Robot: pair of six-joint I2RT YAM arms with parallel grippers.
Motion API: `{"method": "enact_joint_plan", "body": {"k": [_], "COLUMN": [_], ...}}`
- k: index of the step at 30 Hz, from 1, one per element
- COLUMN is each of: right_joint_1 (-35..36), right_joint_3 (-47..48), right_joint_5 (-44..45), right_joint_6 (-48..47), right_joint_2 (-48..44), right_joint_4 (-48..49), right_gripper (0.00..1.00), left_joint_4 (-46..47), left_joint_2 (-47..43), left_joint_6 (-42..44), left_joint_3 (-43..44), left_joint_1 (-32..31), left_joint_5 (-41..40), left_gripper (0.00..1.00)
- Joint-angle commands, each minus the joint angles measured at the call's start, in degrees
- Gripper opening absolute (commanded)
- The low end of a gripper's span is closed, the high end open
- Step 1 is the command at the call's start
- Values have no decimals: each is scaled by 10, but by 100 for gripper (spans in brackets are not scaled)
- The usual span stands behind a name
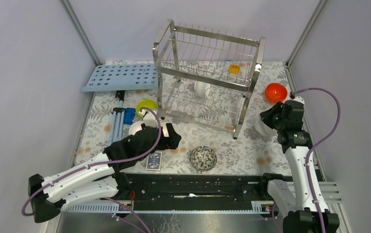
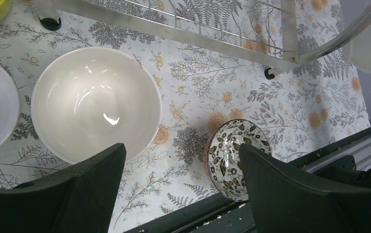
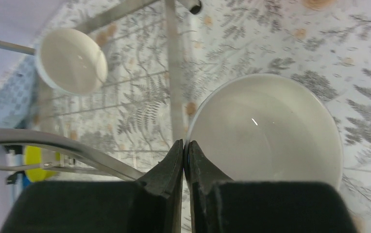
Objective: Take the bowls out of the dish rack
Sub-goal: Place the bowl at the center of the board.
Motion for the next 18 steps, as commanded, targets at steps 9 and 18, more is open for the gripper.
{"method": "enact_joint_plan", "body": {"k": [9,18], "right_joint_1": [114,178], "right_joint_3": [91,122], "right_joint_5": [168,32], "right_joint_6": [-108,-127], "right_joint_2": [-43,-89], "right_joint_4": [-154,-276], "right_gripper": [0,0], "left_joint_4": [11,-7], "left_joint_2": [23,37], "left_joint_6": [-12,9], "left_joint_3": [3,50], "left_joint_1": [3,3], "left_joint_5": [11,5], "left_gripper": [91,91]}}
